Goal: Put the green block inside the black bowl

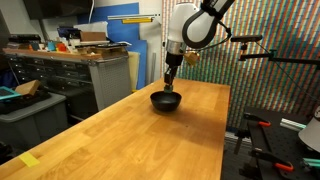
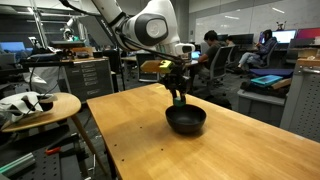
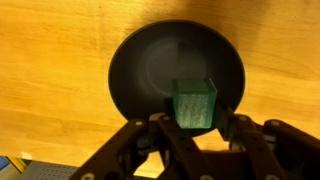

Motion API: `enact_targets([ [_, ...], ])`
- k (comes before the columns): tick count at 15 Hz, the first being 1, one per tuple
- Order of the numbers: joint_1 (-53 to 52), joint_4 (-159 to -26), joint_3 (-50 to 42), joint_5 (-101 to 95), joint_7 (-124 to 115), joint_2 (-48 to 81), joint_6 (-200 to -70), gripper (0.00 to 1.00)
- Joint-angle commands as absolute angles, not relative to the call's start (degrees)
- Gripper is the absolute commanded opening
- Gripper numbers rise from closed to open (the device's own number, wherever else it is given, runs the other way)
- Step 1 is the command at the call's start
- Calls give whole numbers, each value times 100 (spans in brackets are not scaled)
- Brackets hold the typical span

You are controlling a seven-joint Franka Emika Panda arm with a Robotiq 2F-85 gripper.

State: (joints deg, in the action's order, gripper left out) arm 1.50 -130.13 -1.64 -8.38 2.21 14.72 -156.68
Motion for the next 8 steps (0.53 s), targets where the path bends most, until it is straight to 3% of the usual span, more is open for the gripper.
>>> enact_targets([
  [1,308,-13252,-73,-367,404,1443,-16185,21],
  [8,694,-13127,361,614,993,1898,-16481,21],
])
